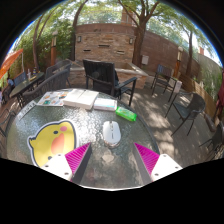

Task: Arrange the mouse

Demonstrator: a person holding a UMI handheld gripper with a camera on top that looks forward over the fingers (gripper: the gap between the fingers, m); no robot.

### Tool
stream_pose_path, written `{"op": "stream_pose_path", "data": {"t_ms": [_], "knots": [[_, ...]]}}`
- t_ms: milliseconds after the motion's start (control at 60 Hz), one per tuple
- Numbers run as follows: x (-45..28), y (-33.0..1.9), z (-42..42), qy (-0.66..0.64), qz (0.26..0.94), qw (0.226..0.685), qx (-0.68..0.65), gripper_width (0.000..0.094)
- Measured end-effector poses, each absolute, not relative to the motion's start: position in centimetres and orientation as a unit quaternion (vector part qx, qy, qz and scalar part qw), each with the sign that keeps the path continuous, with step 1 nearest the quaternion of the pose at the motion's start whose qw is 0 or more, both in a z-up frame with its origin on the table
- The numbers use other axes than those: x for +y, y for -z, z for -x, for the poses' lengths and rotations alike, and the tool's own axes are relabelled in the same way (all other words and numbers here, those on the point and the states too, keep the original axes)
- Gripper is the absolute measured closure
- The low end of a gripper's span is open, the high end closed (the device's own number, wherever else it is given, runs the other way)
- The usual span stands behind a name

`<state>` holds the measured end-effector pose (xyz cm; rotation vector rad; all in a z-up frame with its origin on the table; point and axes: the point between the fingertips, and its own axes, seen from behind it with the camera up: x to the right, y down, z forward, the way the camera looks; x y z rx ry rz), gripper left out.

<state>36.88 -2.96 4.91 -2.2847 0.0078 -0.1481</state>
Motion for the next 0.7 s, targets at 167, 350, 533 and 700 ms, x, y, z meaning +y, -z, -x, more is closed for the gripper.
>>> {"op": "stream_pose_path", "data": {"t_ms": [167, 350, 533, 700], "knots": [[4.5, -0.9, -37.6, 0.037, 0.907, 0.42, 0.002, 0.012], [6.8, 1.5, -37.2, 0.02, 0.91, 0.413, -0.001, 0.0421], [6.7, 1.5, -37.2, 0.024, 0.91, 0.415, -0.005, 0.0534], [6.6, -3.5, -37.1, 0.059, 0.894, 0.443, -0.001, 0.0569]]}}
